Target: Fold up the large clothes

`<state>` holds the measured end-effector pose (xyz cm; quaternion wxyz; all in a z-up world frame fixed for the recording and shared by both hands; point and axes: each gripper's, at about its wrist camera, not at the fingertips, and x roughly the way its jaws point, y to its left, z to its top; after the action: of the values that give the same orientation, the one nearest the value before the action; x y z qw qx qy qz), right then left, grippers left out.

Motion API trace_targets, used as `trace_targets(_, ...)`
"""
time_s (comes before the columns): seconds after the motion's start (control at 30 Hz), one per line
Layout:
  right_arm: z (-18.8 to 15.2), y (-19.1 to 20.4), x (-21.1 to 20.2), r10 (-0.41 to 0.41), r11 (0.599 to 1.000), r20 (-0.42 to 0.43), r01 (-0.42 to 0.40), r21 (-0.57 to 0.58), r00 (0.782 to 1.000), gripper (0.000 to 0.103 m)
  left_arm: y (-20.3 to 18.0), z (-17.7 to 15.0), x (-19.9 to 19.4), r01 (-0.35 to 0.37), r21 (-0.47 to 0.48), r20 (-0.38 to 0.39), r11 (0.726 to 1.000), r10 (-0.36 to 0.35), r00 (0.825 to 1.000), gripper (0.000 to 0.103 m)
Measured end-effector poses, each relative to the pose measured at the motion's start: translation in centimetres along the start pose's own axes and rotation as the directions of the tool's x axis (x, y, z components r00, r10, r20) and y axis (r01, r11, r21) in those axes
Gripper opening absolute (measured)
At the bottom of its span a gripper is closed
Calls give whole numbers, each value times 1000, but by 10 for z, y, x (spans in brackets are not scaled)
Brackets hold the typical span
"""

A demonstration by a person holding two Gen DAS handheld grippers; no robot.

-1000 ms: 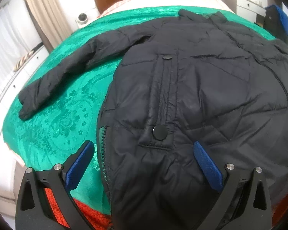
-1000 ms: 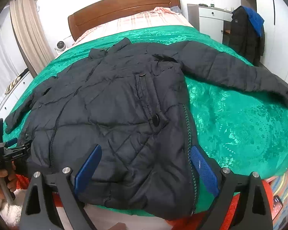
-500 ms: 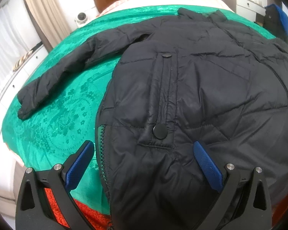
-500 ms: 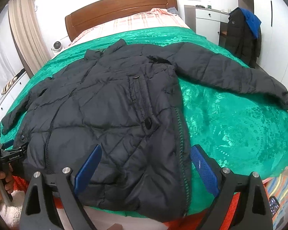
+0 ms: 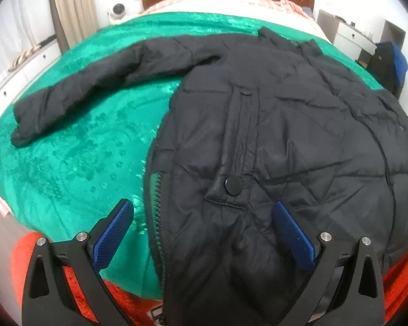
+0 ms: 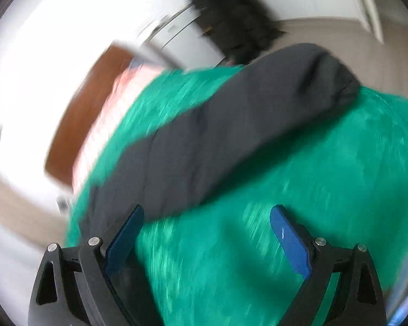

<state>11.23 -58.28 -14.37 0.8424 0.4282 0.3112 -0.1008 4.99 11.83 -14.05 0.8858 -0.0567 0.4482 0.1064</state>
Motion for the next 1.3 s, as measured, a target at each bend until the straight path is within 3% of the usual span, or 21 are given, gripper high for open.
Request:
trace_targets(0.07,24,-18,14,35,995,43,-39,87,998,93,-1,0,1,-14,4,-2,1000,14,1000,103)
trace_targets(0.13,44,-34,29,29,984,68,-40,174,997,79,-3,-1,5,-29,8,-15,1000,30,999,103)
trace_targets(0.2,55,-39,37,6,975,81,-24,221,997,26,-3,-2,7,-35,8,-19,999,35,999,103)
trace_targets(0.3,73,-13,33,-36,984,95,19,176,995,16,-1,0,5,-43,4,-7,999,43,999,103)
trace_targets(0.4,87,81,5,27,997,148,-16,-78,989,16,3,0,4,-52,3,14,999,52,999,103)
trace_targets(0.5,80,186,-17,147,943,154,-91,-321,977,16,7,0,7,-37,-16,15,999,37,999,103)
trace_targets(0.57,58,272,-25,242,861,110,-161,-483,964,16,10,1,9,-27,-27,13,999,27,1000,103)
trace_targets(0.67,8,374,-12,328,737,-2,-257,-625,945,16,14,1,7,-25,-34,26,999,26,999,103)
trace_targets(0.77,-64,452,23,340,628,-111,-313,-712,934,16,21,-1,4,-39,-37,42,999,40,998,103)
trace_targets(0.83,-115,484,61,302,591,-167,-321,-740,939,16,27,-2,5,-43,-44,49,998,46,998,103)
trace_targets(0.87,-138,492,79,278,585,-190,-323,-744,942,23,30,-3,5,-42,-51,47,998,45,998,103)
trace_targets(0.9,-165,498,101,251,580,-229,-336,-742,940,43,34,-3,7,-34,-64,44,997,37,998,103)
trace_targets(0.97,-220,498,146,170,575,-322,-359,-735,931,65,37,-3,7,-21,-75,41,997,25,999,103)
trace_targets(1.0,-240,493,162,131,576,-358,-365,-732,924,65,37,-4,8,-19,-76,39,997,22,999,103)
trace_targets(1.07,-283,475,191,51,586,-454,-395,-707,889,65,37,-5,8,-25,-69,39,997,28,999,103)
trace_targets(1.17,-319,449,196,38,590,-539,-454,-667,841,65,36,-7,8,-33,-58,40,998,35,999,103)
trace_targets(1.3,-319,421,161,74,565,-554,-493,-661,829,65,36,-6,13,-17,-74,24,997,19,1000,103)
